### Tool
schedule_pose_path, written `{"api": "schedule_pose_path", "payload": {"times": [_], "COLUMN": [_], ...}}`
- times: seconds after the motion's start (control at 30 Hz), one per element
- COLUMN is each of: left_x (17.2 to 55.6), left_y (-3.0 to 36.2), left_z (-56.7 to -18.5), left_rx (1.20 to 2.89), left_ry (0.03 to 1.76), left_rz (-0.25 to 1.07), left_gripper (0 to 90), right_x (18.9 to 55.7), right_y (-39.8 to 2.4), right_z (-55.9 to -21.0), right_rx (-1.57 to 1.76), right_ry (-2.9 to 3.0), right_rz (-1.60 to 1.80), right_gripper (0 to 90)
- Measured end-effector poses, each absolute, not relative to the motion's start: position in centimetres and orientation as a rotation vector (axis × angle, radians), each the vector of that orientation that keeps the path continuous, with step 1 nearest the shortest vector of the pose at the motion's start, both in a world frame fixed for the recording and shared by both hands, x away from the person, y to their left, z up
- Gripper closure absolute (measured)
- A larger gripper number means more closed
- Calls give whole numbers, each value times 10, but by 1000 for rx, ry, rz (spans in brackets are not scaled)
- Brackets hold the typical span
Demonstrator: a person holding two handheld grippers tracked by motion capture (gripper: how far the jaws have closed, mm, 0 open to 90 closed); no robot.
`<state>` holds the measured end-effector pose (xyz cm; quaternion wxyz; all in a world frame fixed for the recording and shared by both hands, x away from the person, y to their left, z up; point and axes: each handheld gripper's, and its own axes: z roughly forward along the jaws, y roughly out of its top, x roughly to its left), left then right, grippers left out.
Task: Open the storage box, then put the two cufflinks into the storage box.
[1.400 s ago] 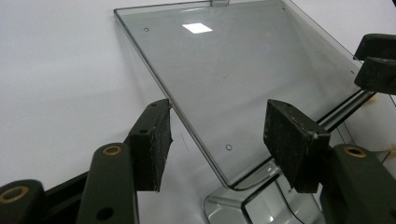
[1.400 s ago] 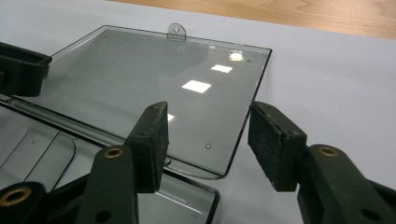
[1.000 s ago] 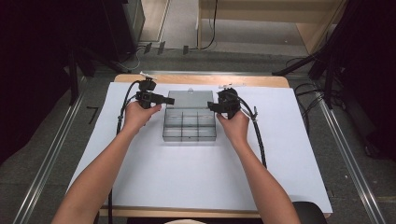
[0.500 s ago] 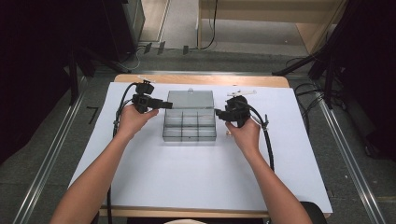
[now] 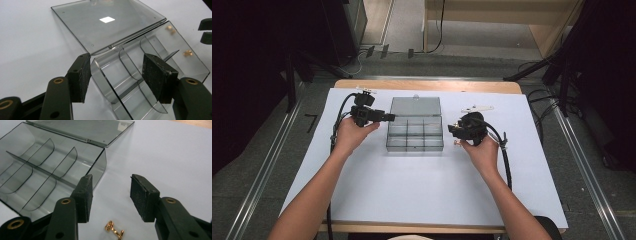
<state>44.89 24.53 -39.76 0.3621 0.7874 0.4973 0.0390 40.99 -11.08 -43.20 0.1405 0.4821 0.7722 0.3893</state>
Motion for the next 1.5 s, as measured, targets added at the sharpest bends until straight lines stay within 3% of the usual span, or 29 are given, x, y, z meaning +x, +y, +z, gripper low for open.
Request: {"api": "schedule_pose_path", "payload": {"times": [0.63,1.5], "left_x": [413,411], "left_y": [248,256], "left_z": [-400,-402], "left_rx": [2036,2044], "left_ry": [1243,1241], "left_rz": [119,135], "left_gripper": [409,415], "right_x": [385,388], "right_y": [-120,-128], "right_z": [-440,-460], "right_rx": [1329,1397], "right_ry": [2271,2291], "right_rz": [1123,1065], "right_gripper": [568,642]}}
